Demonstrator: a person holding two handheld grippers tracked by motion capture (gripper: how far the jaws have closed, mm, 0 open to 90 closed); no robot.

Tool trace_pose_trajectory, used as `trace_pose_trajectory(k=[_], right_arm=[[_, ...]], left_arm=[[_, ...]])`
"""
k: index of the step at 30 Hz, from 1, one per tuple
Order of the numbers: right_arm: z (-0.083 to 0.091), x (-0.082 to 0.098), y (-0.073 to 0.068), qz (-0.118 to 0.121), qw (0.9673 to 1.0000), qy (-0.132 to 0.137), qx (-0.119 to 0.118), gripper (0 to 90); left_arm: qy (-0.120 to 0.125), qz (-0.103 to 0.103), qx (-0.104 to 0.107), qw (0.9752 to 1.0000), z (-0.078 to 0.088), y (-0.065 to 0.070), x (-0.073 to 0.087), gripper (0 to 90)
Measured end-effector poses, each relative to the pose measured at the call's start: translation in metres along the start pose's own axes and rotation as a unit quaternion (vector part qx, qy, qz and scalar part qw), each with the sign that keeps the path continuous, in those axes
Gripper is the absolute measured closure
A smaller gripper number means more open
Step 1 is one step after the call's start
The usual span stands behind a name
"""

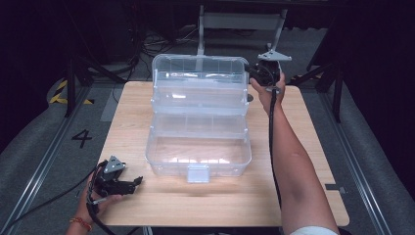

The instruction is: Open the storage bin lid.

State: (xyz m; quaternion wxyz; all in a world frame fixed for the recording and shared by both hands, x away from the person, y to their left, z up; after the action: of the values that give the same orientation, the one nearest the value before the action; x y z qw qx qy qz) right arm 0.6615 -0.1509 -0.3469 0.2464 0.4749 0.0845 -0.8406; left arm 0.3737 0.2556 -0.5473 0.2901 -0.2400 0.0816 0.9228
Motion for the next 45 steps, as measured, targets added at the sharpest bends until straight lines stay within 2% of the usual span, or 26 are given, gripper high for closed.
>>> trace_pose_trajectory(k=[24, 29, 33, 34, 36, 39, 45], right_arm=[[-0.032, 0.012, 0.01, -0.017, 0.9996, -0.02, 0.007, 81.5], [-0.039, 0.015, 0.012, -0.013, 0.9996, -0.024, -0.007, 81.0], [-0.046, 0.023, 0.015, -0.012, 0.9991, -0.039, -0.012, 82.0], [-0.049, 0.026, 0.015, -0.016, 0.9988, -0.043, -0.013, 88.4], [-0.049, 0.028, 0.014, -0.02, 0.9986, -0.038, -0.032, 90.0], [-0.053, 0.033, 0.011, -0.002, 0.9981, -0.056, -0.027, 90.0], [-0.054, 0.042, 0.01, -0.006, 0.9974, -0.064, -0.032, 90.0]], left_arm=[[-0.002, 0.013, -0.012, 0.9998, 0.007, 0.006, 0.012, 14.8], [0.0, 0.013, -0.011, 0.9998, 0.007, 0.006, 0.012, 14.8], [-0.002, 0.014, -0.011, 0.9998, 0.007, 0.007, 0.013, 14.8], [-0.002, 0.015, -0.011, 0.9998, 0.007, 0.007, 0.013, 14.8], [-0.001, 0.015, -0.012, 0.9998, 0.007, 0.006, 0.012, 14.8], [0.001, 0.015, -0.011, 0.9998, 0.007, 0.006, 0.012, 15.1], [0.001, 0.015, -0.011, 0.9998, 0.007, 0.006, 0.012, 15.1]])
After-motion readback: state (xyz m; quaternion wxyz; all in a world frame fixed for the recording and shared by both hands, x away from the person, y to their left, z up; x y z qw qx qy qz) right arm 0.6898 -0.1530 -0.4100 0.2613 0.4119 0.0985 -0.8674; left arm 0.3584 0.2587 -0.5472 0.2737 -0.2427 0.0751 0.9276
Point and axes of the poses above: each handheld gripper's, and its own axes: z roughly backward along the jaws, x roughly out of its underside, y roughly to its right, the point moved 9 cm from there along -z, roughly forward along the jaws, and after that the axes turned 14 degrees about -y, right-handed, at the moved point
